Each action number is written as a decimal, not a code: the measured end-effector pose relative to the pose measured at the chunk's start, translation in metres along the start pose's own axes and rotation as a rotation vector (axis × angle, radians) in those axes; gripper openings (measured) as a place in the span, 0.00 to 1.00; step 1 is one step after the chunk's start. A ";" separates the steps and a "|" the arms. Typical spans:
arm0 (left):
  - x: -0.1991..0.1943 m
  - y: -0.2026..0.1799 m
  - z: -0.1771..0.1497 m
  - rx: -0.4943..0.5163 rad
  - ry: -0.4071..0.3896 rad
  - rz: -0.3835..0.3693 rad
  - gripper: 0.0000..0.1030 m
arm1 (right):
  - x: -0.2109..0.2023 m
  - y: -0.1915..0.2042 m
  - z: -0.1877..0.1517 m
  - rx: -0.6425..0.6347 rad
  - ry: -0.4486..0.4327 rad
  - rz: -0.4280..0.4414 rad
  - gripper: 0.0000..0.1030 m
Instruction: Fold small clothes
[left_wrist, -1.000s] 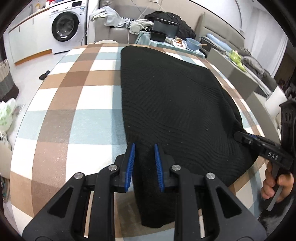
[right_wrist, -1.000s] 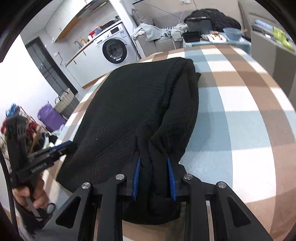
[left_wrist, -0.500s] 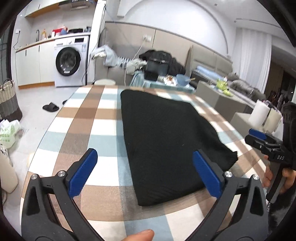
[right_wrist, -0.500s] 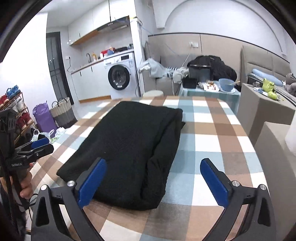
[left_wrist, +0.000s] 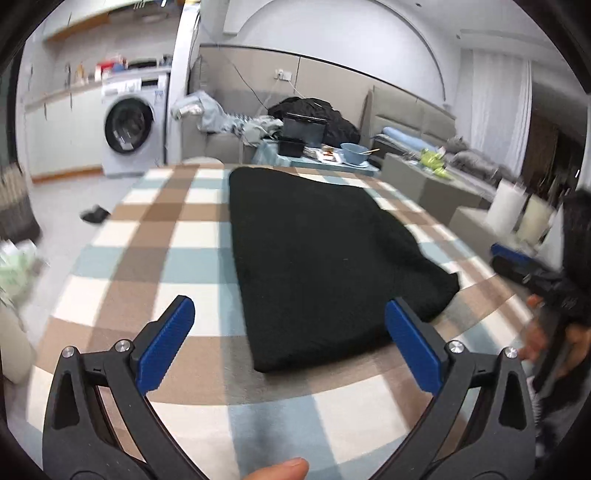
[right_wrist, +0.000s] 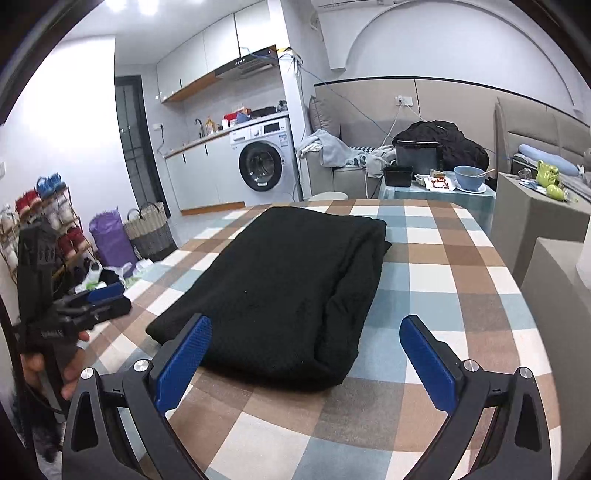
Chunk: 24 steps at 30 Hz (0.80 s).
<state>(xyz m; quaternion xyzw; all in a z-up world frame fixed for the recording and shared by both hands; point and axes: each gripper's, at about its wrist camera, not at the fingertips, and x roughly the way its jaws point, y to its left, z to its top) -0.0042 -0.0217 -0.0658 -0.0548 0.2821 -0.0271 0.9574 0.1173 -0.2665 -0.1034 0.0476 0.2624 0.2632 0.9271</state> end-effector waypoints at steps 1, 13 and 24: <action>0.003 -0.003 -0.002 0.028 -0.004 0.022 0.99 | 0.000 -0.001 -0.001 0.006 -0.007 0.003 1.00; 0.011 0.003 -0.008 0.006 -0.024 0.018 0.99 | 0.004 0.006 -0.013 -0.031 -0.018 0.038 1.00; 0.017 0.010 -0.011 -0.004 -0.015 0.026 0.99 | 0.003 -0.005 -0.020 0.045 -0.035 0.085 1.00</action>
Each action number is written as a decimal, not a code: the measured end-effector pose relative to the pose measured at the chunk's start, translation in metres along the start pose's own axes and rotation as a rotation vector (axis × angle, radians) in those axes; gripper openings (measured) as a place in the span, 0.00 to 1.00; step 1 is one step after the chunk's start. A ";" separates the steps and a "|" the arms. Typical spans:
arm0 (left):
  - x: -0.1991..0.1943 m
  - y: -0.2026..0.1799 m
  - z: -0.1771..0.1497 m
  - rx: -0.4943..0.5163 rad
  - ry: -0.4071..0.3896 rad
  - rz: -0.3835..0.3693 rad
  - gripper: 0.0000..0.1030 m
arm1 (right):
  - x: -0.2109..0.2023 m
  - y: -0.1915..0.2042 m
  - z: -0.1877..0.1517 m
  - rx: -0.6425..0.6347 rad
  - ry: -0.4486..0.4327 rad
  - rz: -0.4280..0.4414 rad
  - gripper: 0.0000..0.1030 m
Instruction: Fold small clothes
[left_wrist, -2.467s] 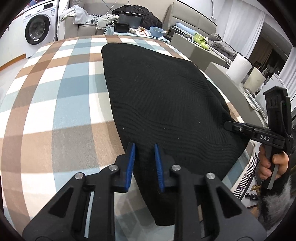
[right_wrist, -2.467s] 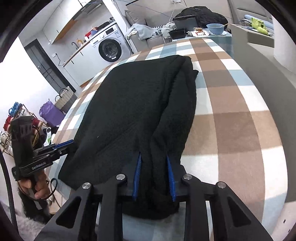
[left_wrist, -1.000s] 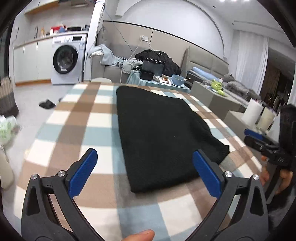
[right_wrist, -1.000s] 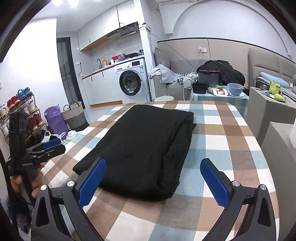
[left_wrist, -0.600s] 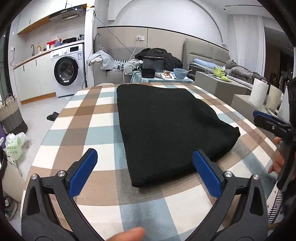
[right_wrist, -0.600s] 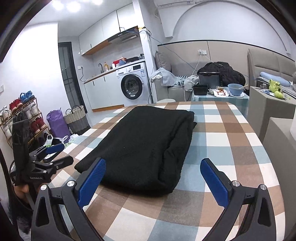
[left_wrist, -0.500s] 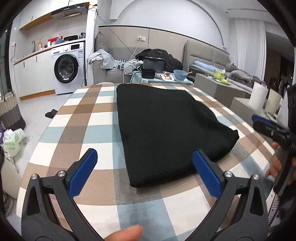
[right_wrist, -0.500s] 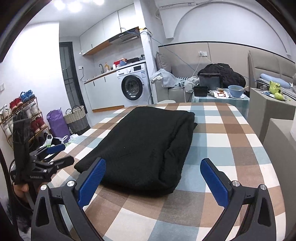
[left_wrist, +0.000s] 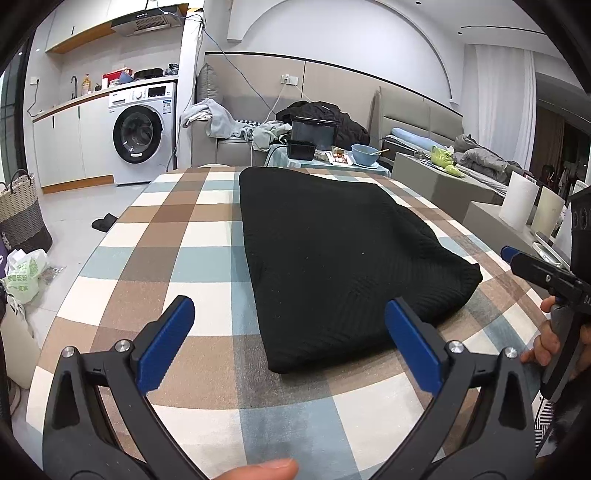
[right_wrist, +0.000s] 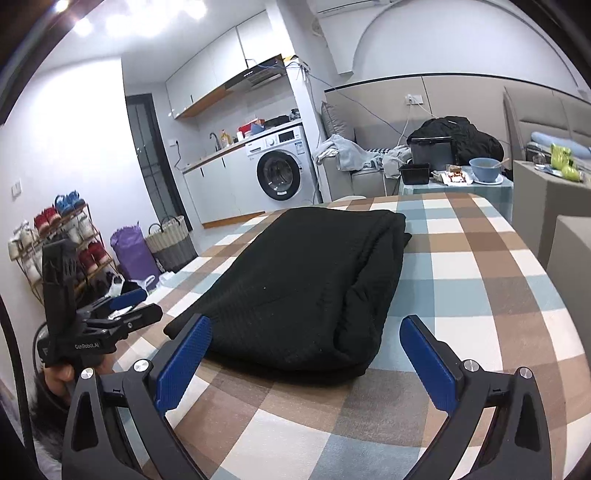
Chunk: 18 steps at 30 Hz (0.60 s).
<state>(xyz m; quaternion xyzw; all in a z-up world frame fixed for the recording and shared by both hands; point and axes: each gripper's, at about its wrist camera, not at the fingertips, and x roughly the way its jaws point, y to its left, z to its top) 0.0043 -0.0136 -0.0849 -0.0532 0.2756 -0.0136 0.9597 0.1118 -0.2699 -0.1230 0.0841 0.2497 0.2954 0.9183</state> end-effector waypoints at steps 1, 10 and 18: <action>0.000 0.000 0.000 0.002 0.001 0.001 0.99 | 0.000 0.000 0.000 0.001 -0.002 0.000 1.00; 0.001 -0.001 -0.001 0.007 0.003 0.005 0.99 | -0.001 0.005 -0.002 -0.020 -0.003 -0.009 1.00; 0.003 0.000 -0.002 -0.016 0.003 0.001 0.99 | 0.001 0.004 -0.002 -0.018 0.000 -0.009 1.00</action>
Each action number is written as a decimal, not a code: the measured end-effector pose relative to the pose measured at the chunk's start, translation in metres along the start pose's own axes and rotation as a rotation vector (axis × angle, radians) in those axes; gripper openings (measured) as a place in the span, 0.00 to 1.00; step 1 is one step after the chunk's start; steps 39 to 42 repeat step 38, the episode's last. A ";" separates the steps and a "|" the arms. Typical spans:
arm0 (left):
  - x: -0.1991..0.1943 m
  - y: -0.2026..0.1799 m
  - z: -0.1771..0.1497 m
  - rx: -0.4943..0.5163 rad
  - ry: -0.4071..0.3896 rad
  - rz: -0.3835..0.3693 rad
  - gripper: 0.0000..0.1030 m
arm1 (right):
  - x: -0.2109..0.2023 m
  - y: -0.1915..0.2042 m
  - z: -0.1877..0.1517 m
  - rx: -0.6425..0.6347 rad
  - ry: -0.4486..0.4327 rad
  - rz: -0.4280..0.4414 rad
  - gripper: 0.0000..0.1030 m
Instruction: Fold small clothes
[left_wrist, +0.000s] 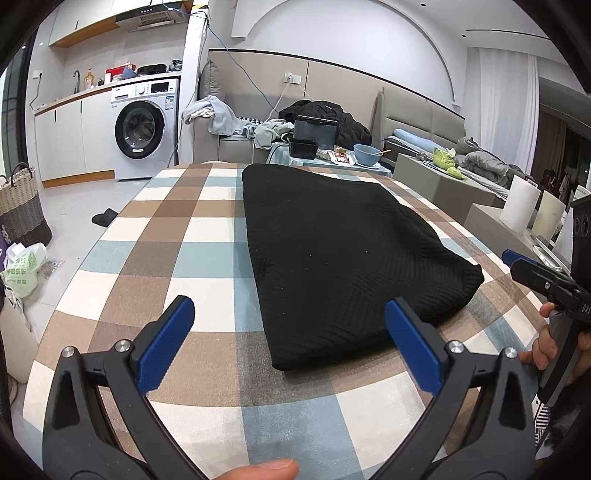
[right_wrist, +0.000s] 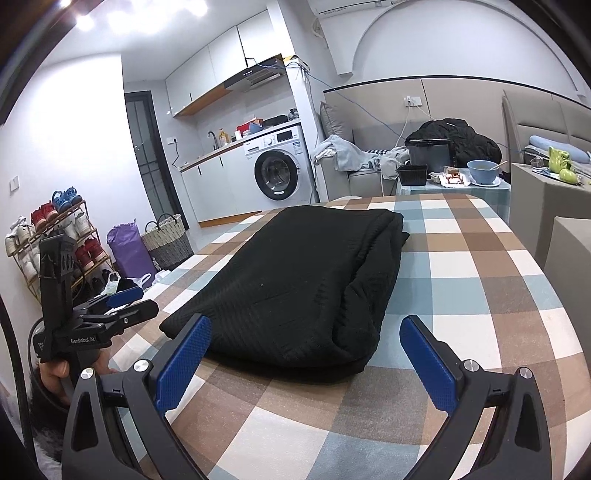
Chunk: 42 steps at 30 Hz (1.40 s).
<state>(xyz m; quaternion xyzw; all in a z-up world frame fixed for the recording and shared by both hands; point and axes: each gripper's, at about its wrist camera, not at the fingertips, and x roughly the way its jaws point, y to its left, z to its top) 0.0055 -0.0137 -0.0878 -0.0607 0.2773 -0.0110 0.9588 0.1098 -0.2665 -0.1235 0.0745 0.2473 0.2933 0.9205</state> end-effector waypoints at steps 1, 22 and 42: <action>-0.001 0.001 0.000 0.003 0.000 0.000 0.99 | 0.000 -0.001 0.000 0.002 0.001 0.000 1.00; 0.000 0.004 -0.001 -0.006 -0.002 -0.002 0.99 | 0.003 -0.003 -0.001 0.015 0.014 -0.020 1.00; 0.001 0.007 -0.002 -0.017 -0.001 -0.005 0.99 | 0.004 -0.002 -0.002 0.011 0.031 -0.016 1.00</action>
